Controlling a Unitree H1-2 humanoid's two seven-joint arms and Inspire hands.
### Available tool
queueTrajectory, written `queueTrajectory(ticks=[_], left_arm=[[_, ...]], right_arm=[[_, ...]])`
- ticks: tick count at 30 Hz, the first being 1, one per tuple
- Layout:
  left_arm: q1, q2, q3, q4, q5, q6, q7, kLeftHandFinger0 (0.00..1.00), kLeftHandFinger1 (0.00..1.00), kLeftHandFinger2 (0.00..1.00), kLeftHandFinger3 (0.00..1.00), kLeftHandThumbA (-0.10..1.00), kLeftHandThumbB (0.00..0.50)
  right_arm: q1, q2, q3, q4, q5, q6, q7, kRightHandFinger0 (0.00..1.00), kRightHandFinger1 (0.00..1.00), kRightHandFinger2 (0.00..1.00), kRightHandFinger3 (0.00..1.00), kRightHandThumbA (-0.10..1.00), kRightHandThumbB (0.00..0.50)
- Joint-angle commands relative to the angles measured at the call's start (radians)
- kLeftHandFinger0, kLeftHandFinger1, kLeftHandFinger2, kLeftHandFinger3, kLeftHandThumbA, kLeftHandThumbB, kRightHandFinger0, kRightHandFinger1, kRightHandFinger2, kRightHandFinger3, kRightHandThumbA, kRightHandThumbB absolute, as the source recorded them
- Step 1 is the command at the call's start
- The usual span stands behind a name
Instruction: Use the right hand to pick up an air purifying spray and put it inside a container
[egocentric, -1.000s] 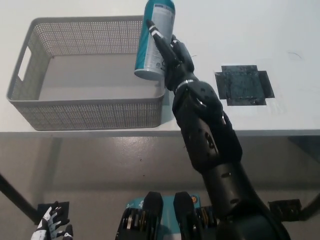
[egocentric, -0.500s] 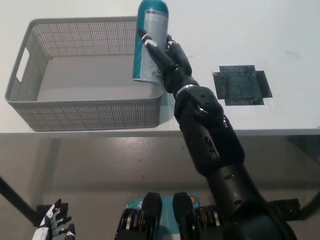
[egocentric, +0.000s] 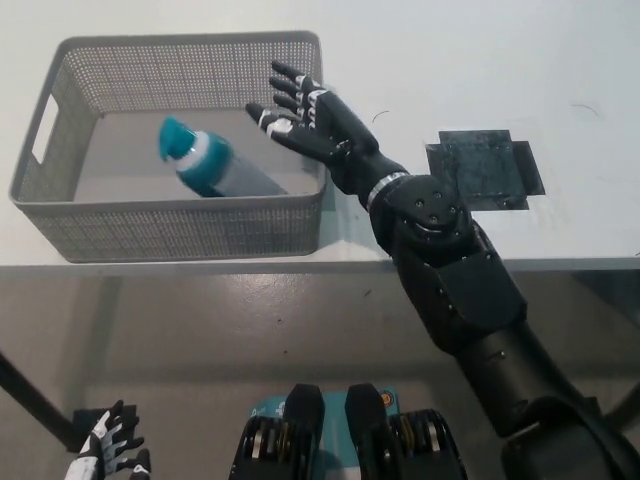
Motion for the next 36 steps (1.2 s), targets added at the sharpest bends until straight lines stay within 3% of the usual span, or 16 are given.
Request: queueTrajectory(ticks=[1, 4, 6, 12, 13, 18, 20, 24, 25, 27, 30, 32, 33, 35, 36], left_arm=[[0.018, 0.014, 0.0, -0.031, 0.011, -0.008, 0.002, 0.74, 0.82, 0.9, 1.0, 0.53, 0.409], [0.018, 0.019, 0.0, -0.022, 0.006, -0.018, -0.001, 0.78, 0.85, 0.91, 1.0, 0.51, 0.398], [0.024, 0.021, 0.004, -0.024, 0.0, -0.019, -0.002, 0.76, 0.83, 0.91, 1.0, 0.5, 0.394], [0.024, 0.027, 0.01, -0.033, 0.001, -0.009, -0.002, 0.78, 0.85, 0.92, 1.0, 0.5, 0.394], [0.025, 0.025, 0.011, -0.031, 0.003, -0.019, 0.003, 0.77, 0.83, 0.91, 1.0, 0.46, 0.384], [0.029, 0.021, 0.011, -0.029, 0.008, -0.023, 0.009, 0.75, 0.83, 0.91, 1.0, 0.46, 0.38], [0.028, 0.018, 0.012, -0.023, -0.002, -0.027, 0.007, 0.77, 0.84, 0.91, 1.0, 0.49, 0.398], [0.028, 0.017, 0.018, -0.024, -0.019, -0.026, 0.005, 0.74, 0.82, 0.9, 1.0, 0.46, 0.393], [0.031, 0.021, 0.017, -0.03, -0.019, -0.015, -0.001, 0.74, 0.82, 0.91, 1.0, 0.47, 0.373], [0.031, 0.024, 0.02, -0.033, -0.031, -0.006, -0.006, 0.74, 0.83, 0.92, 1.0, 0.45, 0.363], [0.025, 0.028, 0.027, -0.015, -0.042, -0.022, -0.005, 0.72, 0.82, 0.91, 1.0, 0.45, 0.379], [0.017, 0.031, 0.032, -0.006, -0.045, -0.029, -0.001, 0.72, 0.82, 0.91, 1.0, 0.48, 0.39], [0.028, 0.029, 0.03, -0.011, -0.039, -0.027, 0.0, 0.72, 0.83, 0.91, 1.0, 0.49, 0.39], [0.035, 0.022, 0.027, -0.012, -0.033, -0.027, 0.005, 0.72, 0.83, 0.91, 1.0, 0.49, 0.39], [0.035, 0.024, 0.029, -0.007, -0.033, -0.042, 0.007, 0.71, 0.82, 0.91, 1.0, 0.47, 0.375]], right_arm=[[-0.012, -0.01, 0.021, -0.076, -0.059, -0.051, 0.052, 1.0, 1.0, 1.0, 1.0, 0.66, 0.5], [0.047, -0.03, 0.001, -0.209, -0.083, -0.075, 0.017, 1.0, 1.0, 1.0, 1.0, 0.77, 0.5], [0.079, -0.04, -0.001, -0.288, -0.104, -0.074, 0.003, 1.0, 1.0, 1.0, 1.0, 0.79, 0.5], [0.226, -0.064, -0.079, -0.597, -0.086, -0.114, -0.024, 1.0, 1.0, 1.0, 1.0, 0.7, 0.5], [0.264, -0.079, -0.092, -0.67, -0.078, -0.11, -0.019, 1.0, 1.0, 1.0, 1.0, 0.7, 0.5], [0.392, -0.15, -0.149, -0.871, -0.067, -0.138, -0.001, 1.0, 1.0, 1.0, 1.0, 0.69, 0.5], [0.479, -0.191, -0.187, -0.963, -0.08, -0.179, -0.001, 1.0, 1.0, 1.0, 1.0, 0.73, 0.5], [0.624, -0.213, -0.223, -1.067, -0.122, -0.248, -0.016, 1.0, 1.0, 1.0, 1.0, 0.71, 0.5], [0.693, -0.215, -0.239, -1.08, -0.139, -0.326, -0.022, 1.0, 1.0, 1.0, 1.0, 0.64, 0.5], [0.773, -0.228, -0.254, -1.078, -0.137, -0.39, -0.013, 1.0, 1.0, 1.0, 1.0, 0.62, 0.5], [0.898, -0.243, -0.268, -1.041, -0.165, -0.469, -0.008, 1.0, 1.0, 1.0, 1.0, 0.65, 0.5], [0.963, -0.23, -0.266, -0.984, -0.177, -0.508, -0.017, 1.0, 1.0, 1.0, 1.0, 0.7, 0.479], [1.023, -0.234, -0.256, -0.943, -0.178, -0.518, -0.007, 1.0, 1.0, 1.0, 1.0, 0.79, 0.441], [1.071, -0.243, -0.248, -0.903, -0.179, -0.526, 0.003, 1.0, 1.0, 1.0, 1.0, 0.81, 0.44], [1.121, -0.251, -0.229, -0.791, -0.194, -0.587, 0.013, 1.0, 1.0, 1.0, 1.0, 0.83, 0.413]])
